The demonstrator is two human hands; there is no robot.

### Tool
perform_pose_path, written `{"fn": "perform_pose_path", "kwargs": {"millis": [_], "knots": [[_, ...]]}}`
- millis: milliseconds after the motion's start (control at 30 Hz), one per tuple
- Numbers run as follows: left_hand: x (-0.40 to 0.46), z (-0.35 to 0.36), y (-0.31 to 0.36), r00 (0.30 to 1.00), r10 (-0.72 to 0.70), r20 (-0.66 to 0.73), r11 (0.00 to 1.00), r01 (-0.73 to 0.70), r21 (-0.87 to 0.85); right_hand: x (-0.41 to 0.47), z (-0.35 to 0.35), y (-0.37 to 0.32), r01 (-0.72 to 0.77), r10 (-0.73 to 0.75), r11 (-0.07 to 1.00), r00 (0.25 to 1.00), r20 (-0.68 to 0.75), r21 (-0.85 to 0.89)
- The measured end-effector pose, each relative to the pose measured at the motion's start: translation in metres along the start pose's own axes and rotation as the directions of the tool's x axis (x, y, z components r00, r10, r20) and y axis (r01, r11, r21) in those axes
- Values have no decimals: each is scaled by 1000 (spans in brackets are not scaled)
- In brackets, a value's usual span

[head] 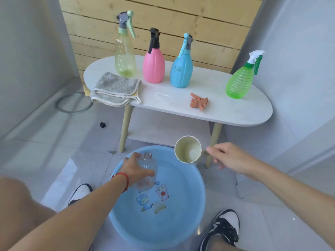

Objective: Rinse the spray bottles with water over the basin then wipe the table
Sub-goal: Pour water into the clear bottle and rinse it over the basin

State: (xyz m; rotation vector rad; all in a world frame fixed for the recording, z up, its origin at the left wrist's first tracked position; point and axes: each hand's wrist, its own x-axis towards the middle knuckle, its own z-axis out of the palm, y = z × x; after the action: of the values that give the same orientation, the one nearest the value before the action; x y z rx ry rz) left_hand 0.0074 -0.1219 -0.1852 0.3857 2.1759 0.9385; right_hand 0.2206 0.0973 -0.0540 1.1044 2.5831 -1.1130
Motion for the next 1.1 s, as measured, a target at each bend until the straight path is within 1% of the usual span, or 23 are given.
{"fn": "perform_pose_path", "kwargs": {"millis": [67, 100, 200, 233, 333, 400, 433, 467, 533, 600, 633, 667, 700, 733, 767, 800, 867, 933, 1000, 1100], "knots": [[-3, 8, -19, 997, -82, -12, 994, 81, -72, 18, 41, 11, -49, 60, 990, 995, 85, -129], [-6, 14, -25, 994, -111, -13, 988, 109, -113, 26, 60, 15, -61, 79, 983, 992, 99, -174], [-12, 29, -45, 988, -155, -9, 974, 152, -167, 48, 122, 31, -106, 119, 966, 992, 39, -237], [-15, 33, -51, 987, -159, -16, 975, 154, -160, 51, 142, 35, -110, 117, 962, 993, 16, -250], [-22, 41, -68, 987, -153, -41, 982, 148, -113, 51, 193, 46, -67, 59, 920, 998, -33, -386], [-24, 42, -77, 988, -141, -67, 986, 134, -101, 44, 220, 53, -24, 16, 865, 1000, -19, -502], [-26, 42, -81, 988, -135, -75, 987, 127, -101, 41, 232, 59, -58, 55, 858, 998, -22, -510], [-26, 42, -83, 989, -128, -77, 988, 121, -96, 39, 242, 67, -66, 55, 841, 998, -37, -537], [-25, 40, -87, 991, -111, -76, 991, 105, -87, 36, 256, 76, -108, 99, 887, 994, -44, -448], [-24, 38, -90, 992, -95, -81, 992, 87, -90, 33, 264, 79, -135, 127, 954, 991, -47, -266], [-25, 38, -91, 992, -89, -86, 992, 81, -93, 31, 265, 79, -167, 161, 980, 985, -62, -110], [-24, 37, -91, 992, -83, -91, 993, 75, -93, 31, 265, 79, -178, 179, 984, 981, -79, 9], [-24, 37, -92, 992, -77, -96, 994, 68, -91, 31, 265, 78, -219, 238, 963, 965, -114, 158], [-24, 36, -94, 992, -74, -99, 994, 65, -89, 31, 263, 76, -222, 252, 958, 954, -164, 181], [-24, 36, -94, 992, -69, -103, 995, 61, -81, 32, 257, 77, -228, 259, 960, 944, -203, 165], [-24, 37, -96, 992, -63, -106, 996, 56, -72, 34, 252, 80, -241, 276, 954, 936, -219, 176], [-24, 37, -97, 993, -45, -106, 998, 39, -59, 35, 239, 82, -303, 373, 894, 911, -174, 330], [-24, 38, -98, 995, -27, -101, 999, 22, -50, 33, 228, 88, -314, 434, 814, 888, -152, 488], [-24, 40, -98, 995, -13, -95, 999, 9, -46, 30, 220, 90, -280, 435, 773, 887, -155, 569], [-23, 43, -98, 996, 27, -84, 999, -30, -35, 26, 207, 82, -206, 391, 756, 904, -176, 622]]}}
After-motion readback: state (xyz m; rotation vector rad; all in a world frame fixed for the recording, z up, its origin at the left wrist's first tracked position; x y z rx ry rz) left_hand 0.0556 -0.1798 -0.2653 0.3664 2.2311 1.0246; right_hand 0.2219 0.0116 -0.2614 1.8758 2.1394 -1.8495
